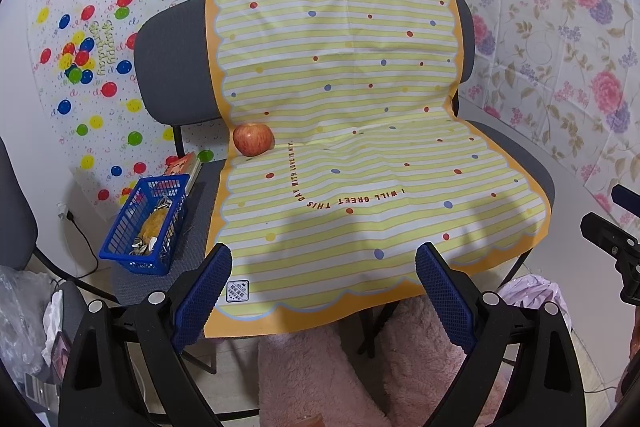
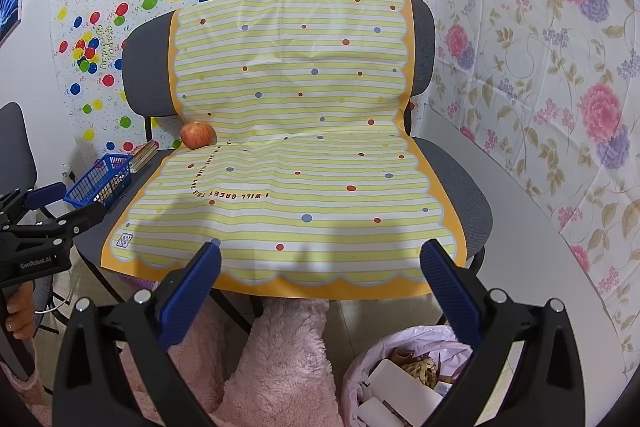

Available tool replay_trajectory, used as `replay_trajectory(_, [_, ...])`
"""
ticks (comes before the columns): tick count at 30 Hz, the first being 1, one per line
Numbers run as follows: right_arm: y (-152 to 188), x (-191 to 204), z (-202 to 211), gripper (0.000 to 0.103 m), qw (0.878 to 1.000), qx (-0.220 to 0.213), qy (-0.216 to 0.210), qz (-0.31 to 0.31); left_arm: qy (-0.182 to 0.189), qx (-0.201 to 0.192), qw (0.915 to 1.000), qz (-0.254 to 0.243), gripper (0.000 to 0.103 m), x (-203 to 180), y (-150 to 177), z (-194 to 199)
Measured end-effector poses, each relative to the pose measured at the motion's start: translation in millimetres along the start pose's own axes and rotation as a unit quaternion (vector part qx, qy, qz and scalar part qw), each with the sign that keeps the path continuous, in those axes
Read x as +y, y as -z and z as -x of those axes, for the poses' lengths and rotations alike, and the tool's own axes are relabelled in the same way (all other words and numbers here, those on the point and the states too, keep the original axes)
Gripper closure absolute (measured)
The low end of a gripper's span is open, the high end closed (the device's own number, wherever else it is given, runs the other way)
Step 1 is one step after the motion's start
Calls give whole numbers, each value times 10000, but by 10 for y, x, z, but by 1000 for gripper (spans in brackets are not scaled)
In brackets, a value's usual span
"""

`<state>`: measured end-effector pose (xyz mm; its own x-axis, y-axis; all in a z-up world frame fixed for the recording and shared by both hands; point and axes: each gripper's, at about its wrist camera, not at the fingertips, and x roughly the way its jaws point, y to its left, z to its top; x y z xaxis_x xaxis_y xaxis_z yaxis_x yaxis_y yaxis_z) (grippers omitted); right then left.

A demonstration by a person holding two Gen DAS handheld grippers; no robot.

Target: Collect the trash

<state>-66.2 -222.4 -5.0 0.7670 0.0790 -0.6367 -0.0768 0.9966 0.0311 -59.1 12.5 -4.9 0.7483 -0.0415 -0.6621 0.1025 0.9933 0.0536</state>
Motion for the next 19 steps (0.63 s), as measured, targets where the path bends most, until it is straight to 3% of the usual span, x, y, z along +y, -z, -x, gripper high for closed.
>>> replay_trajectory(12, [36,-30,-111,6,10000,68,-20,-56,-109,-35,9999,79,11,65,45,-83])
replay_trajectory(19, [-75,-157,-454,6,9998,158,-55,-63,3,279,9994,200,11,170,-31,-555])
